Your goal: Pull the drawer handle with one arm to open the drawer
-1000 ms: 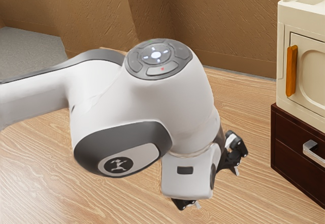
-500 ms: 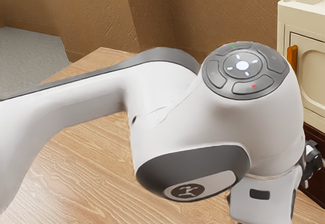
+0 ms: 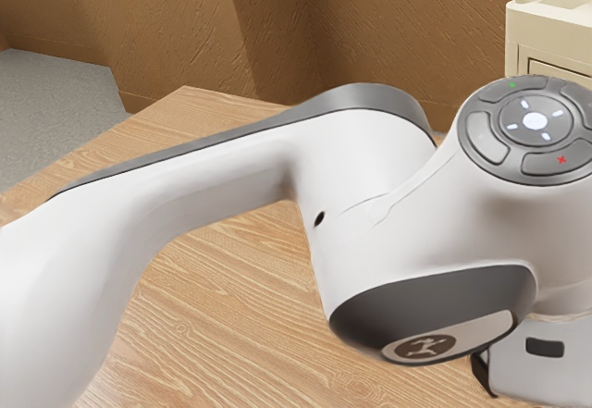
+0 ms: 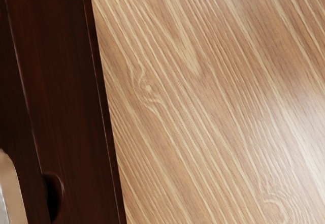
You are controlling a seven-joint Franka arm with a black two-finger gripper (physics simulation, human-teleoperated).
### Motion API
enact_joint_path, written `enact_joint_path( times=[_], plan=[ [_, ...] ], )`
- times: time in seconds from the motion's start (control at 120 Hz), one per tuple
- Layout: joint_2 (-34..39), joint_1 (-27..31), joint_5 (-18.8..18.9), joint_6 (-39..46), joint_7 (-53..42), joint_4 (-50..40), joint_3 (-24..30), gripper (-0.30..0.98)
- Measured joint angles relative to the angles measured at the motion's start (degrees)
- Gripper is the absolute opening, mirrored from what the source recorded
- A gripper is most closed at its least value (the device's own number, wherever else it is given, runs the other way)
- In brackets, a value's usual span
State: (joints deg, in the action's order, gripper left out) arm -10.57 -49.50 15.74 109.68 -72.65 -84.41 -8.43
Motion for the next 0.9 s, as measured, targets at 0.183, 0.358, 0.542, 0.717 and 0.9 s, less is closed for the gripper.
enact_joint_path(
  times=[0.183,0.358,0.542,0.717,0.9],
  plan=[
    [-3.2,0.4,-0.4,0.0,0.0,4.4,0.0,0.69],
    [-3.7,0.6,-0.5,0.1,-0.1,6.9,-0.1,0.69],
    [-7.4,1.1,-0.5,0.1,-0.1,9.8,-0.2,0.69],
    [-8.8,1.8,-0.3,0.1,-0.1,10.3,-0.4,0.69],
    [-9.8,2.6,-0.2,0.6,-0.1,10.4,-0.4,0.69]
  ],
)
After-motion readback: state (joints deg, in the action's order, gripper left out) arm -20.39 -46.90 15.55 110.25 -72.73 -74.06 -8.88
